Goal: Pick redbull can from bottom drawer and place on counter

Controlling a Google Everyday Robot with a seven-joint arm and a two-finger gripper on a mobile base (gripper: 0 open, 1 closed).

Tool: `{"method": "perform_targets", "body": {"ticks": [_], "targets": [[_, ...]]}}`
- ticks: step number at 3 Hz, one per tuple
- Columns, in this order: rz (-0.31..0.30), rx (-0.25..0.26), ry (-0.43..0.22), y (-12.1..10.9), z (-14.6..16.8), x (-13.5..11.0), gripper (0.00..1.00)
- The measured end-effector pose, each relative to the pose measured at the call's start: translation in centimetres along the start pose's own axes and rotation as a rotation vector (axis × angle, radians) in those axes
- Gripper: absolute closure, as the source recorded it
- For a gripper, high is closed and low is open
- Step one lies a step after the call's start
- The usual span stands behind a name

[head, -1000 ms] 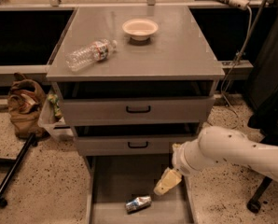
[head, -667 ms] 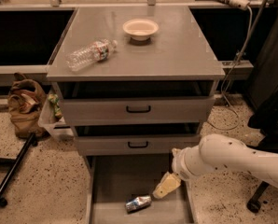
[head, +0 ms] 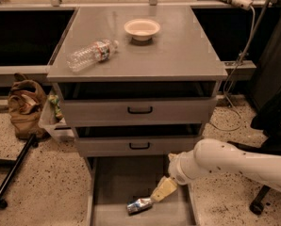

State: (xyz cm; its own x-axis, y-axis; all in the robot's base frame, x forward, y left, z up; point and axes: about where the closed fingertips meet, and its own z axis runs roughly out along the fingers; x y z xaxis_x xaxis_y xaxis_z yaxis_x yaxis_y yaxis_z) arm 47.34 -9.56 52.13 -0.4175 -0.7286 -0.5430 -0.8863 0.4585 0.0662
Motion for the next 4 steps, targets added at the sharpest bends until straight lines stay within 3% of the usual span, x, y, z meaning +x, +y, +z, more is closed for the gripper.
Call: {"method": "perform_targets", "body": {"ticks": [2, 3, 4], "targets": [[0.063, -0.035, -0.101, -1.1, 10.5, 3.3, 0.00], [0.076, -0.055, -0.146, -0.8, 14.0, 4.7, 0.00], [0.040, -0.117, -0.166, 0.0, 14.9, 4.7, 0.00]]}}
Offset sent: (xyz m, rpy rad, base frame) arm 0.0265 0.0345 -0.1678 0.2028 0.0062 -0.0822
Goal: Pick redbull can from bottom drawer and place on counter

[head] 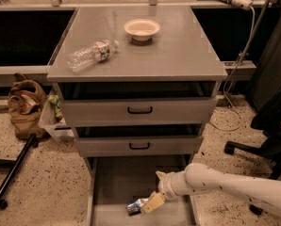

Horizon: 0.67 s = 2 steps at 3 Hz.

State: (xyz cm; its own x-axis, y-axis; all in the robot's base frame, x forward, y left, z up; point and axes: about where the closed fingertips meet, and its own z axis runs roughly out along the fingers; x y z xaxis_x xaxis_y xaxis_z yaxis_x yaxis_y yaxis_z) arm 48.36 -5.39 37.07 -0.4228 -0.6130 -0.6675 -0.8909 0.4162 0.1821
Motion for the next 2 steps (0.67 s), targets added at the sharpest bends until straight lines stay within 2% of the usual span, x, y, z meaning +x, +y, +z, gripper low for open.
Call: {"method": "perform_targets", "body": {"ticks": [1, 2], "targets": [[0.000, 0.000, 0.000, 0.0, 0.0, 0.0, 0.00], [-0.034, 0.017, 0.000, -0.7, 1.1, 0.5, 0.00]]}}
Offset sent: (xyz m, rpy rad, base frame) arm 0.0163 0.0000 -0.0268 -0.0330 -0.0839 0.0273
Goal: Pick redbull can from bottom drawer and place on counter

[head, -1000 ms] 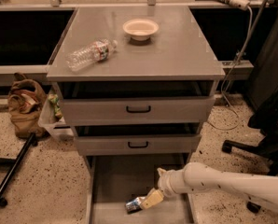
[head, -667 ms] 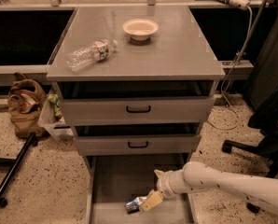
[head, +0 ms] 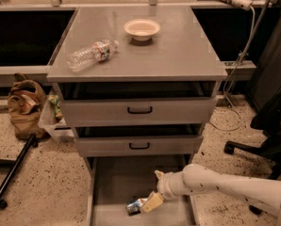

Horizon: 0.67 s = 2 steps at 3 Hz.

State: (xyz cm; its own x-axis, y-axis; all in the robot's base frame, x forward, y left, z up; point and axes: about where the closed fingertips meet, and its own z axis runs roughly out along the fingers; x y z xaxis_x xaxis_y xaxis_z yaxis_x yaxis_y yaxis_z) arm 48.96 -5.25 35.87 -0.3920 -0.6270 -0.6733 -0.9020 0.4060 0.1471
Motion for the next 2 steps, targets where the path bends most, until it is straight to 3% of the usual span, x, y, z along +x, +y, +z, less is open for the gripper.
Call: {"method": "perform_targets", "body": {"ticks": [1, 2], "targets": [[-0.020, 0.038, 0.033, -2.4, 2.3, 1.6, 0.00], [-0.044, 0.029, 0.055, -4.3, 5.3, 3.4, 0.00]]}}
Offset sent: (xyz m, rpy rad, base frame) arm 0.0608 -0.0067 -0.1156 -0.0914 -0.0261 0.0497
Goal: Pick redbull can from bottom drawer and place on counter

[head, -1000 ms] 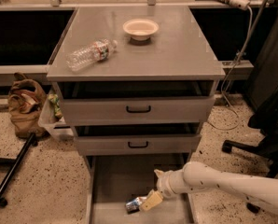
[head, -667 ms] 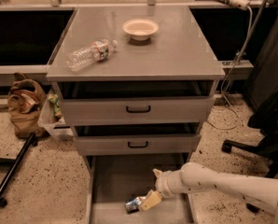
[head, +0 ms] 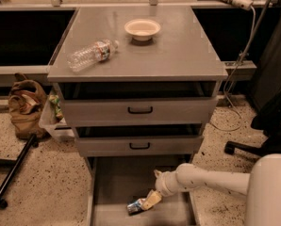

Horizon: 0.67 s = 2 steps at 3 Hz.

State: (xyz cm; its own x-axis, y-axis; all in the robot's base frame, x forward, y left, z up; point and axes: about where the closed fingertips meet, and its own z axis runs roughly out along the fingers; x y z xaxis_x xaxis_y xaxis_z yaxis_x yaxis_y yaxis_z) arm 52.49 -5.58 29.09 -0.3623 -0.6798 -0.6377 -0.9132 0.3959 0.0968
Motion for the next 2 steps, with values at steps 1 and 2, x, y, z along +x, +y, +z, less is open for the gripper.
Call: {"method": "perform_targets", "body": {"ticks": [1, 2], "targets": [[-0.025, -0.017, 0.015, -1.0, 2.8, 2.0, 0.00], [-0.024, -0.086, 0.024, -0.9, 5.5, 4.0, 0.00]]}}
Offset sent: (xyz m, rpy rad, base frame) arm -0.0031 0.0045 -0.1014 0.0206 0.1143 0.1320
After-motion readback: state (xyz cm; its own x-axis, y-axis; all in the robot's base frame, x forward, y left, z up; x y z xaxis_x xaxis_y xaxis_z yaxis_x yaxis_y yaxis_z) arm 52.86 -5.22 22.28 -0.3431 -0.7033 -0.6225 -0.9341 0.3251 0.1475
